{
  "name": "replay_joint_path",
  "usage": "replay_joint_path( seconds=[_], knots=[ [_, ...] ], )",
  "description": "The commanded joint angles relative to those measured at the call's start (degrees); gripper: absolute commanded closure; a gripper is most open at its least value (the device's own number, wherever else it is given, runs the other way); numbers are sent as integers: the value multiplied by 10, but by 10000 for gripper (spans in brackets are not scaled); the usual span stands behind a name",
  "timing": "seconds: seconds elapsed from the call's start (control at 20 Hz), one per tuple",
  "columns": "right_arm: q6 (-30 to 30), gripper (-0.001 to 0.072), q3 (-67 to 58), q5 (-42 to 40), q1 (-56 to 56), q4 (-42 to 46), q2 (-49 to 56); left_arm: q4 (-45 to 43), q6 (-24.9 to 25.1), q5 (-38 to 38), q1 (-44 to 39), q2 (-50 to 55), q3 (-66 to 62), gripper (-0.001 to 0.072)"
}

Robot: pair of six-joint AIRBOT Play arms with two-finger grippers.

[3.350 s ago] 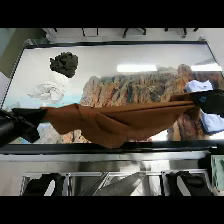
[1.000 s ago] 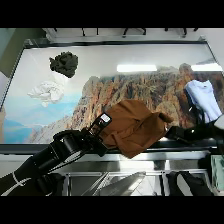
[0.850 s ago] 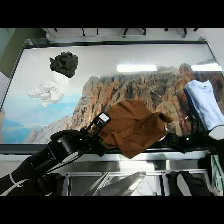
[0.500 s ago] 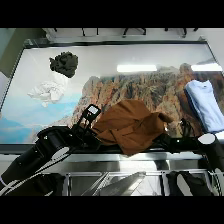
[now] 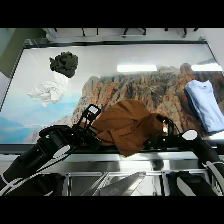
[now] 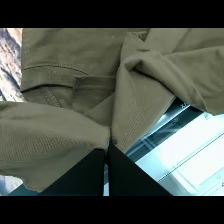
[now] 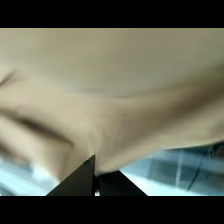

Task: Fold the shirts.

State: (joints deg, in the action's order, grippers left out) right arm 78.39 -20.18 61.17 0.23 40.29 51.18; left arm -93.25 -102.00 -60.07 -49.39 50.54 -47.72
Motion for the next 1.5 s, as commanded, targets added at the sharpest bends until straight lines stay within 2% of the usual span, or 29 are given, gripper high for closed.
replay_joint_path(
  seconds=[0.0,0.15,0.2,0.3,0.4,0.45,0.6,0.65,0.7,0.85,0.95,1.05,1.1,1.2,1.3,1.35,1.45],
  knots=[
    [66,688,-62,88,12,48,-107,-33,2,-41,11,-4,-40,694],
    [180,688,-179,156,12,190,-240,-94,17,-85,30,-32,-133,694],
    [196,688,-231,173,12,219,-269,-104,28,-97,31,-41,-167,694],
    [216,688,-342,189,12,225,-283,-107,82,-110,31,-54,-251,694],
    [220,689,-464,222,12,229,-256,-110,143,-120,31,-50,-363,695],
    [220,688,-528,250,12,238,-233,-130,152,-155,31,-35,-435,695],
    [219,688,-712,320,12,256,-160,-173,224,-321,31,47,-670,695],
    [219,688,-766,327,12,256,-139,-176,234,-343,31,74,-738,695],
    [219,688,-820,335,12,258,-115,-176,222,-335,22,92,-790,695],
    [214,688,-938,366,12,275,-52,-245,235,-290,-34,103,-801,695],
    [182,688,-968,366,12,308,-14,-324,235,-262,-64,90,-701,695],
    [147,688,-968,365,12,359,33,-341,222,-214,-45,82,-600,695],
    [131,688,-968,357,12,377,61,-330,200,-194,-15,89,-572,695],
    [104,688,-967,320,12,386,127,-223,200,-149,104,120,-544,695],
    [99,688,-967,286,11,392,198,-82,230,-94,230,166,-525,695],
    [102,688,-961,279,9,403,240,-27,260,-80,274,195,-524,695],
    [123,687,-931,285,-3,405,320,34,297,-81,318,265,-535,694]
  ],
)
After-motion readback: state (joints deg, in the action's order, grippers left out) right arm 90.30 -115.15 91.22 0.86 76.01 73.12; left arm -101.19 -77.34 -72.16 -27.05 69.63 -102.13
